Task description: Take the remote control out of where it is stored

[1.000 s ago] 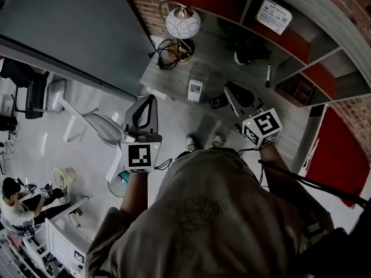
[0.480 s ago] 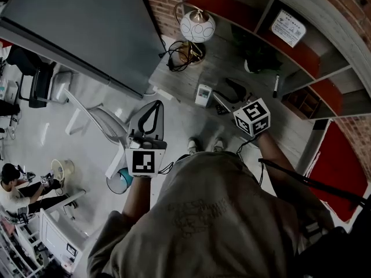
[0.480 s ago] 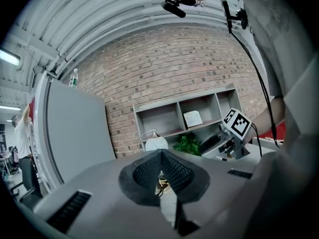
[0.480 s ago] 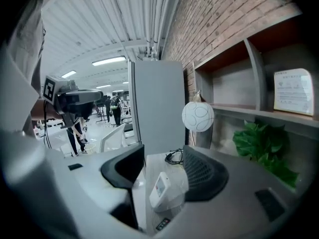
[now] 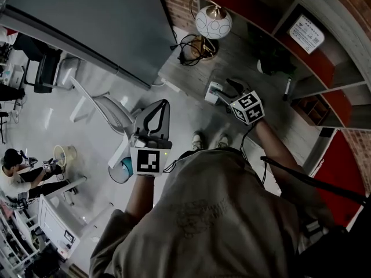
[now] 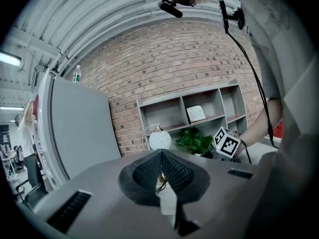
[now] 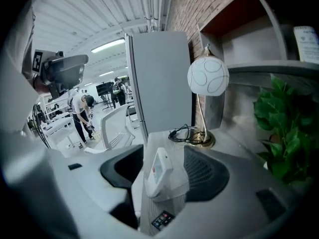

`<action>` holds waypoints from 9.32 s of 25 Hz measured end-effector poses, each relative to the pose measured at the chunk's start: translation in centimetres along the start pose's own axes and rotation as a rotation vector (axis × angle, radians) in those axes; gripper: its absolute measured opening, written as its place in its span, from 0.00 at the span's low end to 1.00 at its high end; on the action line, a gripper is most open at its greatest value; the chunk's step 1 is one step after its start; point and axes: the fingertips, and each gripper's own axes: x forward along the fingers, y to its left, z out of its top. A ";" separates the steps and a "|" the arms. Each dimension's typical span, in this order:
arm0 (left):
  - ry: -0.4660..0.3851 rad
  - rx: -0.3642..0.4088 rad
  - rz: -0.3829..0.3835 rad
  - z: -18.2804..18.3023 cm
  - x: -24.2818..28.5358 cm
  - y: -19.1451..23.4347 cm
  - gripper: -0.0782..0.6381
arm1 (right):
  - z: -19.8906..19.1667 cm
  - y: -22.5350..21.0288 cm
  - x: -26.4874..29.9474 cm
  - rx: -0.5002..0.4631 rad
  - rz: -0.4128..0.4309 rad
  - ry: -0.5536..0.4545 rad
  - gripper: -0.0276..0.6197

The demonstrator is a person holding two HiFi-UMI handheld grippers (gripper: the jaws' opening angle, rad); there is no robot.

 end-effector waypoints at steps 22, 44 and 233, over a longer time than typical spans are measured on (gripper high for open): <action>0.077 -0.008 0.035 -1.8 0.0 1.2 0.12 | -5.6 0.4 5.9 -0.033 0.081 0.178 0.24; 0.092 -0.014 0.022 -2.3 0.1 1.0 0.12 | -1.9 1.7 4.4 0.010 0.099 0.071 0.18; 0.245 -0.037 -0.042 -5.2 6.7 -5.0 0.12 | -17.7 -15.9 -4.0 0.351 -0.276 0.178 0.38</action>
